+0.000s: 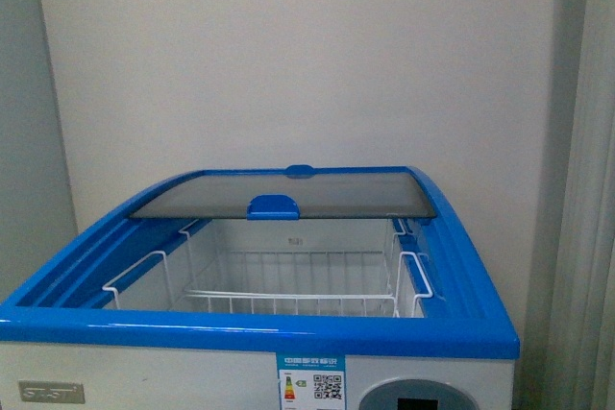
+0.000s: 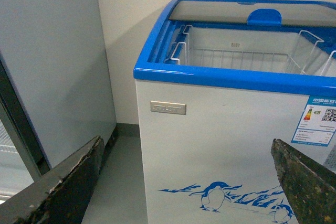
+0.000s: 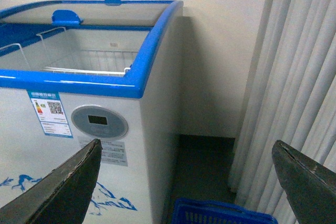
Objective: Put drink in fridge
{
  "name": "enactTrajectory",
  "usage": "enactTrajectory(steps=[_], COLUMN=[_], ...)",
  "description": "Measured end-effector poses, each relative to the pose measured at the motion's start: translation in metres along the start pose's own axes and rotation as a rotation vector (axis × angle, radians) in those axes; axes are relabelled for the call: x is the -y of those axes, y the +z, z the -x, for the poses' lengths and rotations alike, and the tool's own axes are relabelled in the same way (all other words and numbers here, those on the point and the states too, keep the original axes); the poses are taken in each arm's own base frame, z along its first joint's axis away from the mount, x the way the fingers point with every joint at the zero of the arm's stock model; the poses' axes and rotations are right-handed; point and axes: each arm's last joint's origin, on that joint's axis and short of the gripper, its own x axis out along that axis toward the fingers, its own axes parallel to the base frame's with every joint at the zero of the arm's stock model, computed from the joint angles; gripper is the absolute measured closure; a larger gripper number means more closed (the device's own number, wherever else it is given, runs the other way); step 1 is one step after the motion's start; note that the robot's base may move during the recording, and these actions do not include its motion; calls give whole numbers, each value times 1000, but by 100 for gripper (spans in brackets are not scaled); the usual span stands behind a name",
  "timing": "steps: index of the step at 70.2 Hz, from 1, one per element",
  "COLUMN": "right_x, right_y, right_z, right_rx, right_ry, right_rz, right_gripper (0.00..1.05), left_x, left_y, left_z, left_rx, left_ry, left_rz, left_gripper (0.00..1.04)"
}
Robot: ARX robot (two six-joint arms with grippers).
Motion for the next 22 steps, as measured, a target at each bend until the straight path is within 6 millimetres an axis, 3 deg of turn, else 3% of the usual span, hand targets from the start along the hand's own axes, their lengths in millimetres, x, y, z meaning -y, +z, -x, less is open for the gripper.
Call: enactTrajectory(steps=[22], right_x=[0], right_y=[0], right_z=[0], right_rx=[0], right_ry=[0], right_rz=[0], right_gripper=[8], left_x=[0], left_y=[0], left_z=[0], left_rx=[0], left_ry=[0], left_rz=[0], left_gripper=[8])
